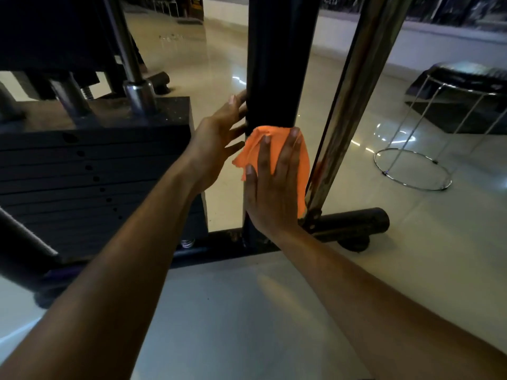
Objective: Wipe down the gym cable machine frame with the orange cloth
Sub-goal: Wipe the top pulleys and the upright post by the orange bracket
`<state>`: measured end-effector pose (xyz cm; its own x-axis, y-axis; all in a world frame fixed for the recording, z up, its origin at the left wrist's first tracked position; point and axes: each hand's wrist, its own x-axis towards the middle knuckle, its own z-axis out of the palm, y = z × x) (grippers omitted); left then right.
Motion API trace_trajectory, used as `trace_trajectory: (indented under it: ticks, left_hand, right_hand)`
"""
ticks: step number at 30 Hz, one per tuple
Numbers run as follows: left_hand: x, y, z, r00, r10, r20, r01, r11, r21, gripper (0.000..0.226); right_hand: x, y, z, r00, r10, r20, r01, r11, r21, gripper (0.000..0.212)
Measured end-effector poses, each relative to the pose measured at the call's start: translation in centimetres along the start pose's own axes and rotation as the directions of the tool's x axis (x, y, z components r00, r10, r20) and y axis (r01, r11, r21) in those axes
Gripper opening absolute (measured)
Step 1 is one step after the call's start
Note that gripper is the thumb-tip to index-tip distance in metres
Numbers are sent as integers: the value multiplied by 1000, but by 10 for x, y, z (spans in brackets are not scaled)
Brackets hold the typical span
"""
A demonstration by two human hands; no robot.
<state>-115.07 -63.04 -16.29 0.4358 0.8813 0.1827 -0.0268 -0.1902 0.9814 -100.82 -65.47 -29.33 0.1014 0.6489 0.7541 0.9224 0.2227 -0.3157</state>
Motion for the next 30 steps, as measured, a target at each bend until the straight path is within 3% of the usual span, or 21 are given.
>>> trace_trajectory:
  ticks: [6,13,19,26,30]
  left_hand:
    - [-6,-16,2,1000,-29,-10,29,1000,7,48]
    - [-5,-35,3,999,-45,-17,45,999,1,47]
    - [-3,-61,13,995,-93,-46,93,996,1,44]
    - [-16,-123,11,995,-102,-9,102,995,-16,45]
    - [-18,-139,24,991,-124,-49,123,992,-17,45]
  right_hand:
    - [-65,24,21,987,26,157,-22,999,-27,73]
    - [-22,13,15,999,34,42,-36,999,40,67]
    - [-103,45,49,991,-29,130,29,1000,3,89]
    - [-89,33,63,999,42,-1,-42,998,52,66]
    - [-135,67,71,988,-43,150,54,996,-67,72]
